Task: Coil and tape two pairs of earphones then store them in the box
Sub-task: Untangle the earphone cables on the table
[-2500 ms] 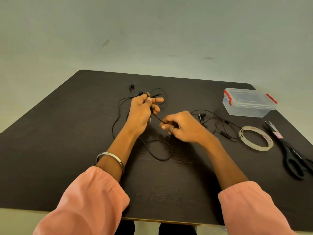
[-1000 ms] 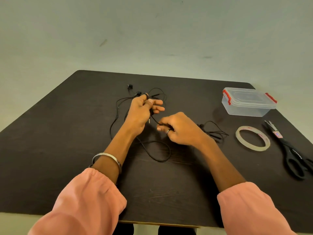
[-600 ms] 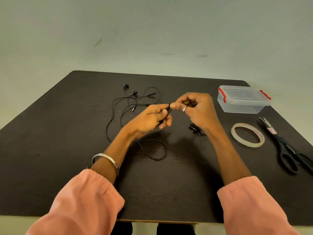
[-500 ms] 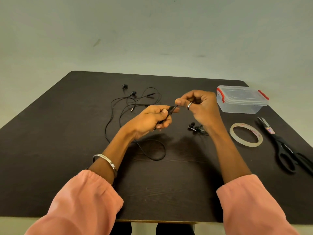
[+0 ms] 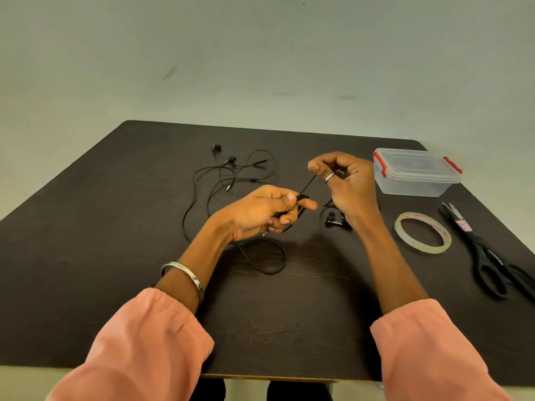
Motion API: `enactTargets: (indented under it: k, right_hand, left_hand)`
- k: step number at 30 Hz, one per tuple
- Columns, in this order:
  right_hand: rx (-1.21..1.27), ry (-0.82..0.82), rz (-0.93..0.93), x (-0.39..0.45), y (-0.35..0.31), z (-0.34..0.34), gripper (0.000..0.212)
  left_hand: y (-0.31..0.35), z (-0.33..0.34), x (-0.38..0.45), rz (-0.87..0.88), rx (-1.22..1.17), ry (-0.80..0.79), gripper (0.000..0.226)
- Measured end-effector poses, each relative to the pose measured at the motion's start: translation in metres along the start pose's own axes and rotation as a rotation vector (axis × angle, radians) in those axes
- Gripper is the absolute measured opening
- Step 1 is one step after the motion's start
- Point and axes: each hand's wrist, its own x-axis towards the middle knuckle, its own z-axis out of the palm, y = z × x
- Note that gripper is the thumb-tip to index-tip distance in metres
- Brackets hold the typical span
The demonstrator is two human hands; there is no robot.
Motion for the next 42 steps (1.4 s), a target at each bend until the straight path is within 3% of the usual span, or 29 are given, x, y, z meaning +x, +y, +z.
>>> enactTargets:
  k: [6,10,13,19,23,28,31,33,37,42]
  right_hand:
    - [-0.009,-0.064,0.098,0.0,0.012,0.008,0.011]
    - [-0.02,-0.273,0.153,-0.007,0.01,0.022,0.026]
    - [-0.008,-0.398,0.201,-0.012,0.01,0.032,0.016]
    - [-0.118,-0.551,0.188,-0.018,0.011,0.041,0.016]
    - [-0.25,-0.589,0.157,-0.02,0.01,0.043,0.027]
    - [-0.428,-0.679,-0.002,-0.019,0.001,0.043,0.018]
    - [-0.522,-0.662,-0.178,-0.019,-0.001,0.042,0.014]
    - [-0.531,-0.554,-0.237,-0.018,-0.001,0.039,0.012]
    - [-0.372,-0.368,-0.144,-0.012,-0.005,0.025,0.005]
    - [-0.228,-0.368,-0.091,-0.007,-0.009,0.008,0.007]
  left_hand:
    - [0.002,-0.007,0.002,0.163,-0.363,0.004,0.038]
    - [0.004,-0.018,0.004,0.286,-0.621,0.034,0.041]
    - [0.004,-0.024,0.004,0.312,-0.718,0.175,0.04]
    - [0.001,-0.022,0.007,0.293,-0.654,0.468,0.033]
    - [0.002,-0.02,0.007,0.3,-0.559,0.62,0.027]
    - [-0.001,-0.021,0.007,0.302,-0.442,0.764,0.021]
    - [-0.003,-0.018,0.009,0.302,-0.229,0.756,0.019]
    - [-0.005,-0.016,0.01,0.27,-0.044,0.703,0.02]
    - [-0.007,-0.01,0.011,0.197,0.27,0.524,0.02]
    - [-0.003,0.001,0.008,0.178,0.294,0.274,0.031]
